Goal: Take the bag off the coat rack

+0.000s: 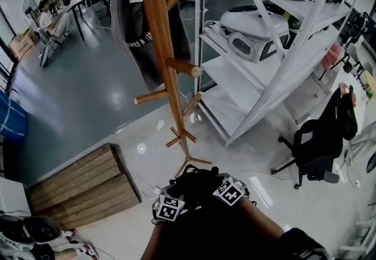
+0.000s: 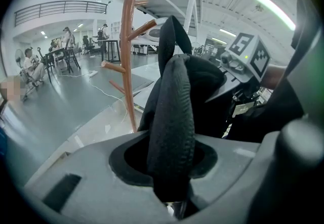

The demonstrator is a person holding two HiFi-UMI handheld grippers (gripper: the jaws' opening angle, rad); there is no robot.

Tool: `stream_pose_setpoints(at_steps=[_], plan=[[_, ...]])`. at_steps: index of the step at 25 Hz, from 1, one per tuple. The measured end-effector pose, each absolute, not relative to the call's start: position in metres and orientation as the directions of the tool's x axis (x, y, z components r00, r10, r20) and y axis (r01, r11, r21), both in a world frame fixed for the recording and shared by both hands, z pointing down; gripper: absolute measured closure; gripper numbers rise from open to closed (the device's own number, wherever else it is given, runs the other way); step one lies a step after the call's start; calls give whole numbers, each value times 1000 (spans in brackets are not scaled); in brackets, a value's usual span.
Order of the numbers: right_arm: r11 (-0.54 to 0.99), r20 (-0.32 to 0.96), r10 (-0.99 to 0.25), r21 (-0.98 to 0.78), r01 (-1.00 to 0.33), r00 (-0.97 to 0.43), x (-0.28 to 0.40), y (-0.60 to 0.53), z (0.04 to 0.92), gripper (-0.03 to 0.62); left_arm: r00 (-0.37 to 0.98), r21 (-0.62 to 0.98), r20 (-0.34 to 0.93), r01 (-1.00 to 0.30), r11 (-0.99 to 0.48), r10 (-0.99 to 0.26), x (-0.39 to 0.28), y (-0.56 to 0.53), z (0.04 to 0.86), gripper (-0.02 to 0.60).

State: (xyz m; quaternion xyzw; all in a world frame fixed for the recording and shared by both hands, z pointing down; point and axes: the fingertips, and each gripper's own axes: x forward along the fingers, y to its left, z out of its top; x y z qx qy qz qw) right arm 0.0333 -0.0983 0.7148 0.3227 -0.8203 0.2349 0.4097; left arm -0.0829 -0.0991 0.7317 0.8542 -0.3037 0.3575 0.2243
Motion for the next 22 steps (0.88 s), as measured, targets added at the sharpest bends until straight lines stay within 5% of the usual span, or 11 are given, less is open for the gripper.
stream_pose_setpoints(at_steps=[22], plan=[[693, 826, -327, -121, -711, -459, 35, -93, 714, 500, 563, 174, 748, -677, -715, -351, -80, -95, 724, 459]])
